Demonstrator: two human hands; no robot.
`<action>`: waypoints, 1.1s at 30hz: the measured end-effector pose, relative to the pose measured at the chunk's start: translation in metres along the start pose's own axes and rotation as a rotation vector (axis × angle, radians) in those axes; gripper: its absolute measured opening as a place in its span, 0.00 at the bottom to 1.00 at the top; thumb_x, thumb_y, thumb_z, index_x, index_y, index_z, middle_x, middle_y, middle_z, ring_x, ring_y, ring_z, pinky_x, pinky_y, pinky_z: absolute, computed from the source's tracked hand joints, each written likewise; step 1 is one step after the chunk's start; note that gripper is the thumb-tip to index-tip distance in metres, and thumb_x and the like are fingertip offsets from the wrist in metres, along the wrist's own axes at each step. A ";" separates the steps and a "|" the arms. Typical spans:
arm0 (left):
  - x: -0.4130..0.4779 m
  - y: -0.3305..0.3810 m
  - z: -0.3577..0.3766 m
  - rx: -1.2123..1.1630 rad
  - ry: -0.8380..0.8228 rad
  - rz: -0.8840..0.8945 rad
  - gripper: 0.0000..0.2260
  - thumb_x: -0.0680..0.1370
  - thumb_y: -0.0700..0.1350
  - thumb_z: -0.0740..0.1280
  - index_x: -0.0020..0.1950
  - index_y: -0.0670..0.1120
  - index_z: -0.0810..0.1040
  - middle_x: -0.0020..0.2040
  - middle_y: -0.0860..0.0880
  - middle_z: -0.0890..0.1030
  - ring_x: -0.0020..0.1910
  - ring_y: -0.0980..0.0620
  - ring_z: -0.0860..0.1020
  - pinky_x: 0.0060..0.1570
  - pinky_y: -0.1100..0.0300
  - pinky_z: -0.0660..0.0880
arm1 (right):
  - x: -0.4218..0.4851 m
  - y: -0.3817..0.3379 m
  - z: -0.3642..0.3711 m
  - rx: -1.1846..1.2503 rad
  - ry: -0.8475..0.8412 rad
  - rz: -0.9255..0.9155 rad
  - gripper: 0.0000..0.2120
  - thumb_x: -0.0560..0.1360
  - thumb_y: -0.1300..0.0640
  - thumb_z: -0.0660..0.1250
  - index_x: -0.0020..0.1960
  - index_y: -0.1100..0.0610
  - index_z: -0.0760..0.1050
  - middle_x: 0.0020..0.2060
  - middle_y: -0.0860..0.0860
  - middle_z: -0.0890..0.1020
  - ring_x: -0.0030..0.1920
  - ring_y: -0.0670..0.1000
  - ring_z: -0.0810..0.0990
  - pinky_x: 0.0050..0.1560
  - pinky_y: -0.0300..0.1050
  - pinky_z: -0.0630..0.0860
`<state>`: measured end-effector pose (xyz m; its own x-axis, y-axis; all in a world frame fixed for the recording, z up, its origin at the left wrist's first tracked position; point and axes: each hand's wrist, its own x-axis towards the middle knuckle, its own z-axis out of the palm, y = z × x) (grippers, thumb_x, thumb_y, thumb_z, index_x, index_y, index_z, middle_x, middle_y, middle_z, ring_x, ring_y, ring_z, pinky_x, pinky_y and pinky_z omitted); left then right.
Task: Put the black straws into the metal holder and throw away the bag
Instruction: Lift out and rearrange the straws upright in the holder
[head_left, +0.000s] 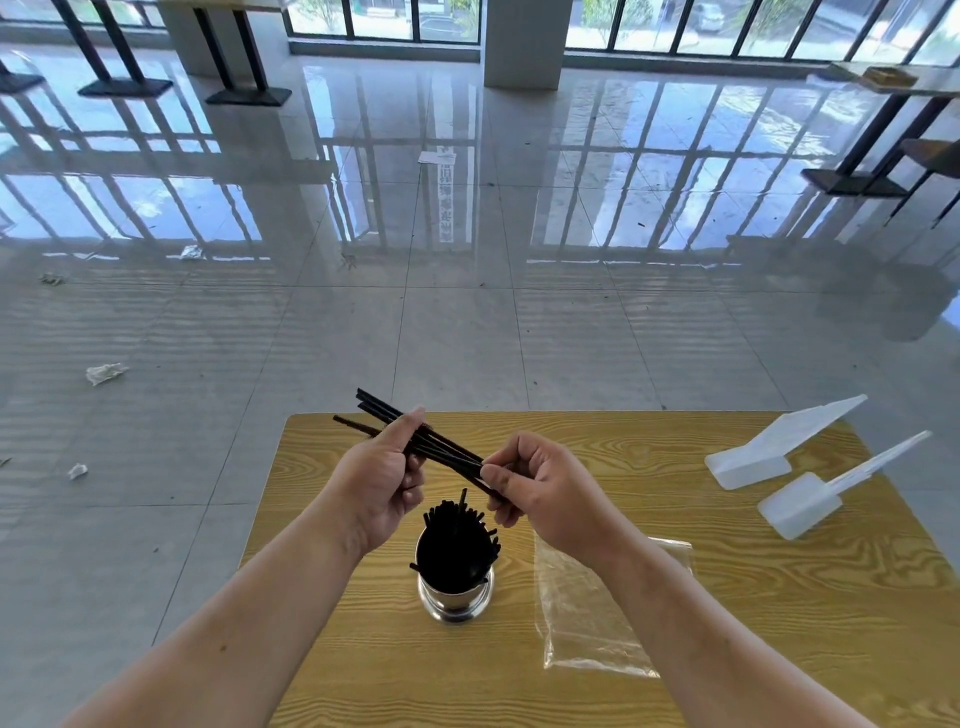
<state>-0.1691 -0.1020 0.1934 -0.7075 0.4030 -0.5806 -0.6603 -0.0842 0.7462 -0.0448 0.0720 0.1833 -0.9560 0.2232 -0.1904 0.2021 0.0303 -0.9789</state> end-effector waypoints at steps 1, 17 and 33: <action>0.001 -0.001 0.000 0.049 0.006 0.045 0.10 0.80 0.53 0.72 0.49 0.47 0.78 0.30 0.51 0.69 0.25 0.55 0.65 0.21 0.63 0.63 | 0.000 0.002 0.000 -0.012 -0.009 0.013 0.04 0.83 0.64 0.71 0.50 0.58 0.79 0.34 0.53 0.85 0.34 0.53 0.83 0.36 0.45 0.82; -0.001 -0.022 -0.007 1.111 -0.152 0.638 0.13 0.81 0.60 0.64 0.42 0.55 0.77 0.31 0.59 0.78 0.30 0.59 0.76 0.33 0.61 0.70 | -0.001 0.040 0.003 -0.526 -0.033 0.154 0.13 0.79 0.46 0.73 0.61 0.39 0.74 0.42 0.46 0.84 0.36 0.39 0.79 0.38 0.38 0.78; 0.007 -0.060 -0.036 1.395 -0.240 0.147 0.23 0.71 0.65 0.74 0.64 0.67 0.73 0.40 0.57 0.84 0.35 0.66 0.81 0.35 0.66 0.73 | 0.002 0.058 -0.007 -0.514 0.015 0.181 0.10 0.79 0.45 0.73 0.57 0.40 0.76 0.36 0.44 0.82 0.32 0.38 0.78 0.34 0.37 0.76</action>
<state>-0.1435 -0.1270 0.1325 -0.5941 0.6238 -0.5079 0.2996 0.7576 0.5800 -0.0336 0.0807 0.1262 -0.8940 0.2827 -0.3476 0.4445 0.4620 -0.7675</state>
